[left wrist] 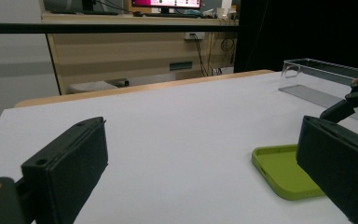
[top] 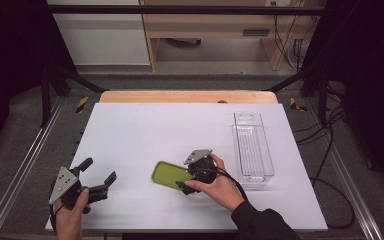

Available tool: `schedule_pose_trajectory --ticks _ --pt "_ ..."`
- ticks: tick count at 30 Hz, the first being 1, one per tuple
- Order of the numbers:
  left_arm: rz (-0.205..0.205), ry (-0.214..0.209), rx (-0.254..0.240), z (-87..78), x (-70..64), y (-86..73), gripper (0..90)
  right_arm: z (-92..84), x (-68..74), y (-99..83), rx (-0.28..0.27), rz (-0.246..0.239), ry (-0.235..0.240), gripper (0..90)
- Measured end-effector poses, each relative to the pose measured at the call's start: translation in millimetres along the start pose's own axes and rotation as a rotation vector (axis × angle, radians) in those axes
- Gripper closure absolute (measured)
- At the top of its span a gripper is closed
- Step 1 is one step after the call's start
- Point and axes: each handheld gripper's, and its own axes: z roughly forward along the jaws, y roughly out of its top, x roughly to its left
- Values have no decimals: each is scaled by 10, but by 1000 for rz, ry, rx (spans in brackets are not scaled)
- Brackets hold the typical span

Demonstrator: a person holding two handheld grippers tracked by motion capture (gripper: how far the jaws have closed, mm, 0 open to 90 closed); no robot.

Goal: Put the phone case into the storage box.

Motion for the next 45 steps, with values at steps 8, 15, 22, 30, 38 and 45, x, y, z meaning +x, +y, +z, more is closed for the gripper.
schedule_pose_trajectory --ticks 8,15,22,30,38,45 --pt "3 -5 1 3 -3 1 16 25 -11 -107 7 -2 13 64" --pt "4 -7 2 5 -3 0 16 64 -3 -183 22 -10 22 71" --pt "3 -7 3 5 -6 0 17 110 -2 -234 30 -15 25 74" --pt "7 -10 5 12 -14 1 17 93 8 -269 13 -44 24 114" --pt "10 -14 8 18 -21 0 17 75 21 -340 -34 -48 27 134" --pt "14 -16 9 20 -28 3 17 52 47 -318 -18 -44 11 162"
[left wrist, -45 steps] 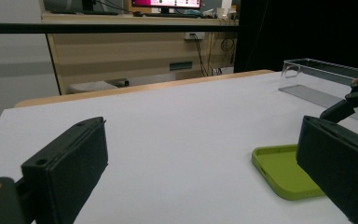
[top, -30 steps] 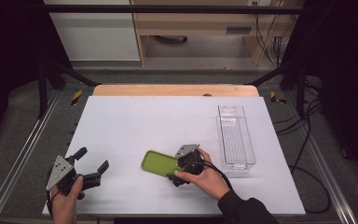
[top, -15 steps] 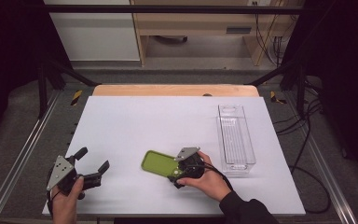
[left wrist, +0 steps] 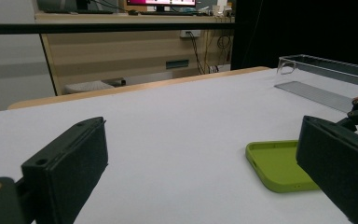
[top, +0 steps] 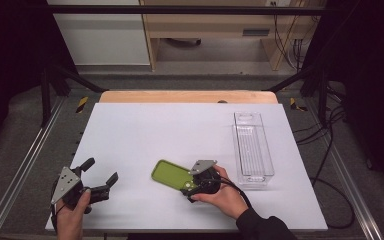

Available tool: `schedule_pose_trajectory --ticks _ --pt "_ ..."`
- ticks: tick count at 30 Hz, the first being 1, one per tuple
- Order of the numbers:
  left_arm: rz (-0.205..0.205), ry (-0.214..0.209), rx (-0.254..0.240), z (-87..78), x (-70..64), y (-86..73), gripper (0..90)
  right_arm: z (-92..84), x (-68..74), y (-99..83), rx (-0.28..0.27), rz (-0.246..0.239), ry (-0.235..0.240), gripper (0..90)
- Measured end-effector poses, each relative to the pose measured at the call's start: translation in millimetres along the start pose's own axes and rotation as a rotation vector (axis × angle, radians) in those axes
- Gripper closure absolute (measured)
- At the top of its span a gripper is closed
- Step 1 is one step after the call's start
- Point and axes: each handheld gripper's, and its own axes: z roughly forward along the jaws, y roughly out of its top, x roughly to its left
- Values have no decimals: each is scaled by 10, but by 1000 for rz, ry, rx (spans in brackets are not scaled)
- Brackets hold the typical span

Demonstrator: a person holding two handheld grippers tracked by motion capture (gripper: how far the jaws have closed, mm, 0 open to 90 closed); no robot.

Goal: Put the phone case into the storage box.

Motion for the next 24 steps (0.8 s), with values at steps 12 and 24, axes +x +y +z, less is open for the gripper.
schedule_pose_trajectory --ticks 12,24 --pt "20 -6 10 23 -28 3 17 -74 -29 58 11 88 16 173" --pt "178 -33 85 148 -286 27 24 -256 -111 184 10 122 10 175"
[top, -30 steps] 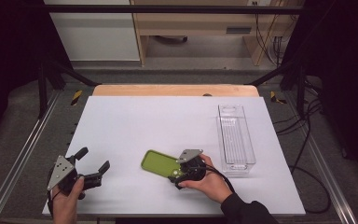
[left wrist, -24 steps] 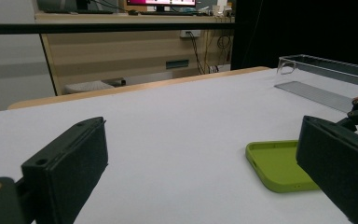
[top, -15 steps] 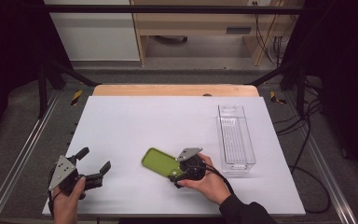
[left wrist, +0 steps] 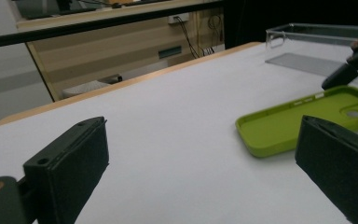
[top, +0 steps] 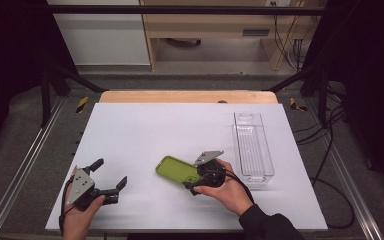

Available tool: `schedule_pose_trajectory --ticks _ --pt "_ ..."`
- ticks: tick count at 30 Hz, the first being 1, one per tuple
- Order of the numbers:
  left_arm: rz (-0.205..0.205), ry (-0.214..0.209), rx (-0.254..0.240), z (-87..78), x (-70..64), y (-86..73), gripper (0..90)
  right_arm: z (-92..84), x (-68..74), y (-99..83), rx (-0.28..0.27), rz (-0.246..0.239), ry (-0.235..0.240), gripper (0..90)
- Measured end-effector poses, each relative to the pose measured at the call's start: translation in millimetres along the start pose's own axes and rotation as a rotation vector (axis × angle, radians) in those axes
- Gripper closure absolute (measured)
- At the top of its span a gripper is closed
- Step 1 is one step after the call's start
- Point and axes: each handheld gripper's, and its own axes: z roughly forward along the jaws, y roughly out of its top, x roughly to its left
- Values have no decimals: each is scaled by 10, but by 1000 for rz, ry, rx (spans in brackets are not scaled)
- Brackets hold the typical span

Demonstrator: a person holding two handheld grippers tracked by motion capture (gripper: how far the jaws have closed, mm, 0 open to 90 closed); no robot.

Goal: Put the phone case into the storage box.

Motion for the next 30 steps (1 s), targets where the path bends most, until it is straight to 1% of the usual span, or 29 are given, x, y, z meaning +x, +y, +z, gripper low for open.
schedule_pose_trajectory --ticks 1,2,3,5,7,11,13,16,18,22,23,25,27,30 --pt "22 -12 12 25 -41 10 24 -1 -8 7 -1 2 4 175" --pt "32 -19 16 44 -75 15 24 -3 -13 16 -1 7 7 176" --pt "65 -26 32 73 -129 26 25 -4 -14 23 0 10 7 176" --pt "92 -35 48 97 -173 30 26 -15 -20 49 -5 8 10 176" --pt "103 -39 54 114 -201 32 26 -32 -21 78 -4 8 9 176" --pt "104 -38 56 115 -201 29 26 -56 -35 139 -3 -3 11 177" --pt "106 -36 53 113 -203 34 28 -70 -39 171 -2 1 9 177" --pt "129 -33 57 129 -243 46 32 -102 -40 225 -5 -3 7 177" --pt "163 -34 63 167 -298 59 33 -127 -34 262 0 1 7 177" --pt "224 -48 73 269 -448 95 41 -184 -45 337 14 -9 9 176" --pt "263 -49 78 321 -516 116 46 -196 -46 353 18 -8 9 176" --pt "294 -56 81 381 -581 136 57 -232 -47 400 31 -13 5 176" --pt "334 -61 85 480 -671 158 66 -266 -46 441 36 -21 5 176" --pt "387 -66 85 615 -761 183 103 -304 -38 497 41 -29 7 176"
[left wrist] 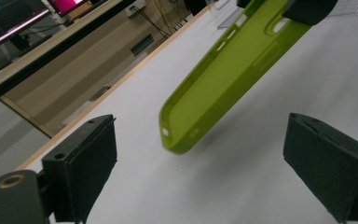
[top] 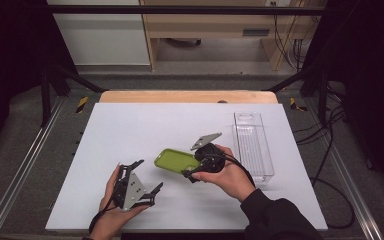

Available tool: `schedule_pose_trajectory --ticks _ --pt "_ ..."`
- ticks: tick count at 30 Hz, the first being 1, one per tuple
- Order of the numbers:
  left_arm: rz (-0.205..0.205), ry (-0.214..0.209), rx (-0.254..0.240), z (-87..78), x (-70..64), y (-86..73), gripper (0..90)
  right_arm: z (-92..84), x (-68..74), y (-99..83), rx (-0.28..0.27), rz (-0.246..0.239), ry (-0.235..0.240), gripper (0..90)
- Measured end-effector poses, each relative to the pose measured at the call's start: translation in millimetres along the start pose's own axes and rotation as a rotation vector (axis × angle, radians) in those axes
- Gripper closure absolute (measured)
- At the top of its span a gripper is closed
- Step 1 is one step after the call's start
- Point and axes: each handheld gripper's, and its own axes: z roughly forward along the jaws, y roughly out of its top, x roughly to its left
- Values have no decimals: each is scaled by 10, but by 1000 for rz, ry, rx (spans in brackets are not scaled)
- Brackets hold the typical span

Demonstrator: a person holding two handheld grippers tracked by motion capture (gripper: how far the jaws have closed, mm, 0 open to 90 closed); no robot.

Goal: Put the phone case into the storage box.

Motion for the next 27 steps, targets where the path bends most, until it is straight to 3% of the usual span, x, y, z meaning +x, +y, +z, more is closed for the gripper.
schedule_pose_trajectory --ticks 2,10,20,27 --pt "56 7 5 127 -29 44 145 -16 14 30 2 -1 -2 176" --pt "140 35 3 411 -30 93 249 -106 39 110 12 -22 -5 176" --pt "228 67 -5 402 -123 132 348 -157 96 176 23 -46 -2 175" --pt "234 77 -15 383 -120 144 409 -148 151 231 31 -59 4 175"
